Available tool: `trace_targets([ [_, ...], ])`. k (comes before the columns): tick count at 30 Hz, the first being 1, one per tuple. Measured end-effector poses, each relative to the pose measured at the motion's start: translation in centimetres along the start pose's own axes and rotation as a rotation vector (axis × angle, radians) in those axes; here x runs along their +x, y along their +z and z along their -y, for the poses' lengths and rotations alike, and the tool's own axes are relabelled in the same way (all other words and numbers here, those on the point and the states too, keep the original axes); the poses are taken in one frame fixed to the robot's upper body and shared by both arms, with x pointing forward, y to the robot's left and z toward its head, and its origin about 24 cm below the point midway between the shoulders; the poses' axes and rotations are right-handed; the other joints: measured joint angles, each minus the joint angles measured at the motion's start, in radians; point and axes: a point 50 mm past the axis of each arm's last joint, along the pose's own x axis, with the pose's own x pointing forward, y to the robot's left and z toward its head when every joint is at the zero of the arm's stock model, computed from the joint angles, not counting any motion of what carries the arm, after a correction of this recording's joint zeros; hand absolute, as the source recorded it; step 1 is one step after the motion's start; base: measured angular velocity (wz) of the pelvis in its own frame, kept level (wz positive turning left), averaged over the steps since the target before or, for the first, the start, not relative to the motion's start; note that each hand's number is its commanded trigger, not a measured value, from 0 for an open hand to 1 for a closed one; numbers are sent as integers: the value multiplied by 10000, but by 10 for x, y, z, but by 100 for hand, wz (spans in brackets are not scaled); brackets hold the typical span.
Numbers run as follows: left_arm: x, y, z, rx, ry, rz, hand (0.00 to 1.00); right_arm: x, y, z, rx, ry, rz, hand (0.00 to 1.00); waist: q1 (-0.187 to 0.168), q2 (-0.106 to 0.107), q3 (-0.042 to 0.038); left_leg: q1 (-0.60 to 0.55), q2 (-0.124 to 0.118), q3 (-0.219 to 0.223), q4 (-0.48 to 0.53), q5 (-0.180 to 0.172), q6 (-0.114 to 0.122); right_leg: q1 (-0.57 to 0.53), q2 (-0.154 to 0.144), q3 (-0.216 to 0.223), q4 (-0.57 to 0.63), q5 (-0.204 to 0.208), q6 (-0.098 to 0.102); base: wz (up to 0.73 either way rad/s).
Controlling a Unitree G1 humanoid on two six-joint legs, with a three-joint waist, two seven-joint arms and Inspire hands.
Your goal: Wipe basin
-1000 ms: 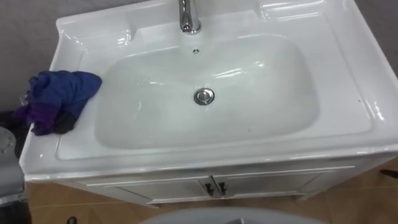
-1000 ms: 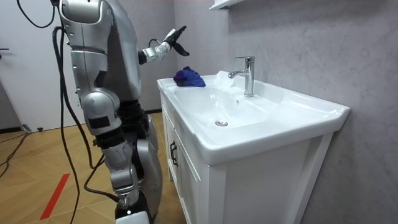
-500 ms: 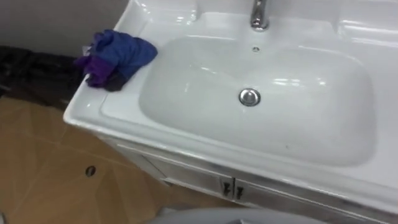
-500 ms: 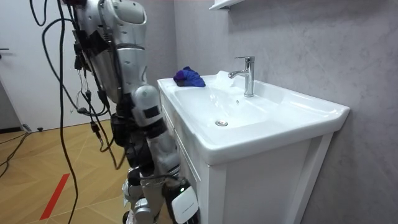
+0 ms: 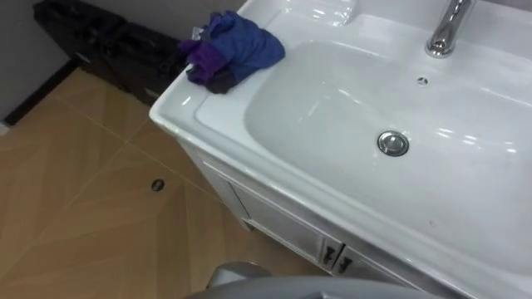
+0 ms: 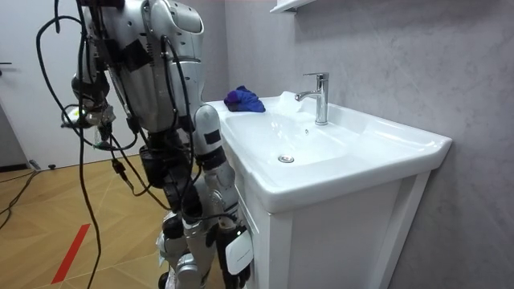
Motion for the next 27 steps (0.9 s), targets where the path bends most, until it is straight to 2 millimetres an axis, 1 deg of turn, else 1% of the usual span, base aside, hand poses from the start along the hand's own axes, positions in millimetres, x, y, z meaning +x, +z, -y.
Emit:
trace_targets([
  [1,-3,-7,3,208,-176,-149,0,0,1,0,39,14,27,0,-22,-17,-1,39,1,20,-25,5,8,5,-4,15,12,0,0,-18],
  [2,-8,-23,9,740,-468,-531,0,0,1,0,39,27,111,0,-94,-43,-1,160,19,145,-109,14,22,25,-9,140,42,-9,6,-26],
  [3,-13,-39,11,1103,-660,-1089,0,0,4,0,-17,26,225,0,-246,-92,18,273,22,243,-148,17,27,61,-8,298,70,-31,20,-26],
  [4,-15,-46,12,1201,-744,-1374,0,0,5,-1,-16,43,285,0,-325,-95,49,336,21,249,-174,16,27,104,-9,317,64,-42,29,-18],
  [5,-18,-53,13,1177,-856,-1827,0,0,6,-4,-108,106,371,0,-480,-201,69,423,18,308,-203,16,27,147,-9,410,78,-71,49,-20],
  [6,-20,-59,14,1197,-950,-2200,0,0,8,-5,-240,169,471,0,-510,-295,78,499,53,497,-248,15,27,138,10,576,96,-83,51,-25],
  [7,-21,-62,15,1262,-1036,-2329,0,0,9,-6,-333,180,534,0,-533,-331,83,510,60,563,-245,14,27,129,15,639,95,-79,49,-30],
  [8,-23,-65,17,1308,-1257,-2492,0,0,9,-6,-369,181,642,0,-624,-390,92,546,66,628,-255,5,39,124,31,740,93,-69,62,-22],
  [10,-27,-71,20,1388,-1536,-2818,0,0,10,-5,-361,156,657,0,-858,-424,94,671,147,850,-408,-39,99,143,105,958,67,-26,67,-27],
  [11,-28,-72,20,1414,-1603,-2841,0,0,9,-5,-358,159,675,0,-885,-429,95,715,166,948,-429,-42,103,142,124,1025,58,-12,65,-37],
  [12,-28,-74,21,1470,-1711,-2933,0,0,9,-5,-367,179,691,0,-920,-420,93,829,198,1094,-512,-49,111,156,172,1194,46,12,55,-30],
  [13,-29,-75,21,1484,-1752,-2981,0,0,8,-5,-366,206,674,0,-966,-419,92,879,204,1127,-553,-55,118,168,212,1256,44,13,56,-37],
  [15,-31,-82,20,1551,-1873,-3295,0,0,6,-5,-377,266,631,0,-1073,-399,94,1095,288,1469,-714,-92,132,159,305,1604,48,29,43,-41],
  [16,-31,-83,20,1522,-1919,-3365,0,0,4,-5,-380,297,596,0,-1096,-394,92,1119,321,1567,-725,-115,134,147,323,1687,50,35,33,-43],
  [17,-32,-84,21,1517,-2055,-3416,0,0,1,-6,-400,344,498,0,-1148,-390,89,1158,354,1687,-720,-172,133,133,410,1824,64,42,23,-35],
  [18,-34,-86,22,1665,-2281,-3451,0,0,1,-6,-418,366,454,0,-1245,-391,83,1189,376,1821,-709,-186,134,134,431,1921,67,42,22,-29],
  [23,-38,-86,30,1829,-3162,-3474,0,0,7,-6,-699,391,614,0,-1722,-420,78,1244,403,2132,-702,-191,139,73,438,2105,72,48,15,-14],
  [24,-39,-85,32,1832,-3271,-3446,0,0,9,-7,-688,417,657,0,-1860,-447,74,1279,400,2179,-694,-191,139,91,432,2153,71,48,15,-13],
  [26,-41,-83,36,1894,-3539,-3319,0,0,11,-11,-666,505,715,0,-2018,-522,73,1312,395,2202,-692,-191,139,101,441,2215,70,41,20,-8],
  [27,-43,-80,40,1939,-3704,-3204,0,0,12,-15,-668,592,706,0,-2038,-571,78,1342,405,2319,-691,-190,139,101,451,2296,70,42,19,-18],
])
